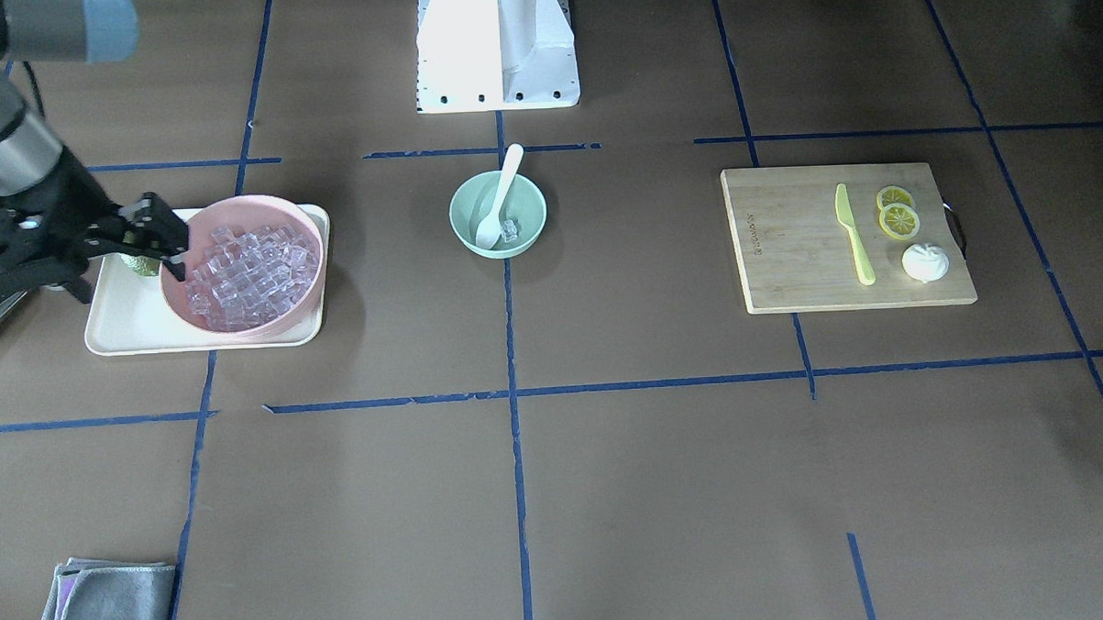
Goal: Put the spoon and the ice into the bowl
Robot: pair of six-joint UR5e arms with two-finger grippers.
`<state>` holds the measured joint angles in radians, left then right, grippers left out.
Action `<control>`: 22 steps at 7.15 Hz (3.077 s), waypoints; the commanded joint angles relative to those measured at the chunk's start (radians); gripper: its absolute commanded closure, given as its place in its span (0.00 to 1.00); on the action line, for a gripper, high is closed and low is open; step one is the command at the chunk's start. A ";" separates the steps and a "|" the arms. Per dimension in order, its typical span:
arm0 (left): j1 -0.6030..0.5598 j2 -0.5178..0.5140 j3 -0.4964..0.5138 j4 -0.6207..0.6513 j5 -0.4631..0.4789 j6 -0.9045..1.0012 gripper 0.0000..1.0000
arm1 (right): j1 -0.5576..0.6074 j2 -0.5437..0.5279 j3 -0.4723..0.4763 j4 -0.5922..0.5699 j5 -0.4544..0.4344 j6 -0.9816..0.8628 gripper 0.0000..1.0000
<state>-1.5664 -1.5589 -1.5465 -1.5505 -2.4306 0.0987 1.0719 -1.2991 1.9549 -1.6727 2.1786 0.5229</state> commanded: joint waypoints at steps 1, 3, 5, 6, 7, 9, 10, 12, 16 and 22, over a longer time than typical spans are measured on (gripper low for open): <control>-0.018 -0.007 -0.006 0.020 0.002 0.001 0.00 | 0.204 -0.113 -0.098 0.002 0.105 -0.278 0.00; -0.020 -0.009 -0.006 0.020 0.002 0.001 0.00 | 0.386 -0.137 -0.299 0.005 0.222 -0.546 0.00; -0.020 -0.010 -0.009 0.020 0.002 0.001 0.00 | 0.544 -0.161 -0.450 0.005 0.231 -0.809 0.00; -0.020 -0.009 -0.009 0.020 0.002 0.001 0.00 | 0.594 -0.217 -0.450 0.007 0.246 -0.813 0.00; -0.020 -0.009 -0.007 0.018 0.002 0.001 0.00 | 0.603 -0.227 -0.445 0.008 0.244 -0.811 0.00; -0.020 -0.007 -0.007 0.018 0.002 0.001 0.00 | 0.603 -0.255 -0.441 0.025 0.240 -0.804 0.00; -0.020 -0.007 -0.007 0.018 0.002 0.003 0.00 | 0.603 -0.276 -0.442 0.036 0.244 -0.801 0.00; -0.020 -0.006 -0.007 0.018 0.002 0.003 0.00 | 0.603 -0.279 -0.445 0.036 0.242 -0.798 0.00; -0.020 -0.006 -0.007 0.018 0.002 0.003 0.00 | 0.603 -0.273 -0.435 0.037 0.244 -0.696 0.00; -0.020 -0.004 -0.007 0.018 0.063 0.010 0.00 | 0.603 -0.275 -0.424 0.037 0.245 -0.695 0.00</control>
<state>-1.5858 -1.5633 -1.5532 -1.5331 -2.4125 0.1052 1.6751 -1.5726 1.5277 -1.6352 2.4237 -0.1720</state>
